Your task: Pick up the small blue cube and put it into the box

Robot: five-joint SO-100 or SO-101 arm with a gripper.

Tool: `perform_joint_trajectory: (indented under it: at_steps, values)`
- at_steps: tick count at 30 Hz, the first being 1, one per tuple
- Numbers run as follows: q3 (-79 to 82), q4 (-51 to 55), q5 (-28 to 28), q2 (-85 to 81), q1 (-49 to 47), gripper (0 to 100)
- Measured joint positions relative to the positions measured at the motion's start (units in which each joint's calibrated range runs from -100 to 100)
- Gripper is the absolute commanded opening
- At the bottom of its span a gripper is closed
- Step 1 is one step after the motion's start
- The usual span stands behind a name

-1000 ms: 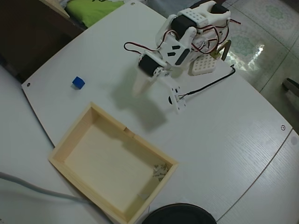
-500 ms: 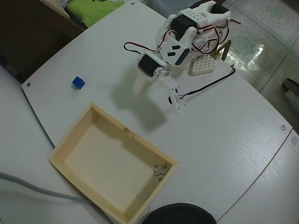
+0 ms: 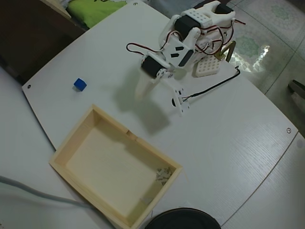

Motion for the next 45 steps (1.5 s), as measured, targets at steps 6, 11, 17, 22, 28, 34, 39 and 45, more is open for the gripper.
perform_joint_trajectory:
  at_steps: [6,11,17,22,28,34,39,45]
  values:
    - [-4.0,2.6,2.6,-0.1,0.1,1]
    - [-16.7,4.8,3.7,0.0,0.1,1]
    - [-30.0,5.8,6.6,0.1,3.6,11]
    - [-36.7,5.8,7.6,0.9,7.0,13]
    - [-47.6,5.8,8.6,12.7,8.5,13]
    - [-63.7,5.8,8.6,33.1,11.5,13]
    - [-74.0,5.8,8.6,51.0,14.2,13]
    - [-81.7,5.8,8.0,68.2,17.8,13]
